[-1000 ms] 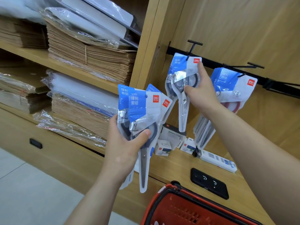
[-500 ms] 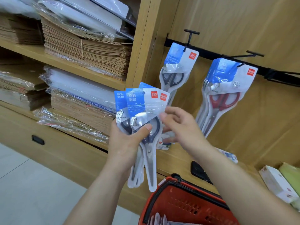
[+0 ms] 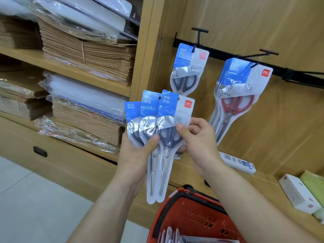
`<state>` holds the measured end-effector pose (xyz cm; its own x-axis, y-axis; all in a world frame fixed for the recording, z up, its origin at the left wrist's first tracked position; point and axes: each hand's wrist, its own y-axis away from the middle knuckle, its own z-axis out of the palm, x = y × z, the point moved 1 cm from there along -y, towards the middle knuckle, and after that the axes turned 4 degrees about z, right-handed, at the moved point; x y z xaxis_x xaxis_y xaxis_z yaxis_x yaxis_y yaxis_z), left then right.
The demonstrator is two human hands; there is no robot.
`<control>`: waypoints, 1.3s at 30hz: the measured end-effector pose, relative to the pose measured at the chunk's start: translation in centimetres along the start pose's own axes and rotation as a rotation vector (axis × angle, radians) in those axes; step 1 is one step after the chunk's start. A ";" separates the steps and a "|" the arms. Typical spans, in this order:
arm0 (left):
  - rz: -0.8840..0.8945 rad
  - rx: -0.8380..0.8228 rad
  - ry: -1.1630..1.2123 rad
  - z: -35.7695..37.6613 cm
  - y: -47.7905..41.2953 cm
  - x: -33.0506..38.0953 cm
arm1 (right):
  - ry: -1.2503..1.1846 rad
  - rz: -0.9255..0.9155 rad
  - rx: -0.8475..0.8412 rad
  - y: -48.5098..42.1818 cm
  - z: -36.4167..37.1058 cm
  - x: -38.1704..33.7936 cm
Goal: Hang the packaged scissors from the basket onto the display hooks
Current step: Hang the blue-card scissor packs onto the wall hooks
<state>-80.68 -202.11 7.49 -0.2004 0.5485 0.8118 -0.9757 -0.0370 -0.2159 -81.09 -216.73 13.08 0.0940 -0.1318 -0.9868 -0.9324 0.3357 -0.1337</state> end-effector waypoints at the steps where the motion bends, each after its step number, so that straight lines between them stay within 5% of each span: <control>1: 0.001 0.028 -0.013 -0.2 -0.1 -0.1 | 0.008 -0.034 0.010 -0.2 -0.1 -0.1; 7: 0.044 0.080 -0.109 -0.7 -0.3 0.4 | 0.101 -0.277 -0.014 -1.3 -0.6 -2.3; 16: 0.115 0.202 -0.229 -1.6 -0.8 1.2 | 0.321 -0.564 0.180 -8.7 -0.9 -9.2; 36: 0.088 0.169 -0.210 -1.3 -0.8 1.1 | 0.602 -0.488 0.310 -9.0 -0.7 -7.2; 39: 0.089 0.155 -0.192 -1.3 -0.7 0.8 | 0.444 -0.417 0.144 -5.1 -0.9 -4.6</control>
<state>-80.03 -200.54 7.56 -0.2852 0.3697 0.8843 -0.9523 -0.2136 -0.2178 -77.10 -218.63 18.39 0.2567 -0.6434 -0.7212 -0.7893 0.2911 -0.5407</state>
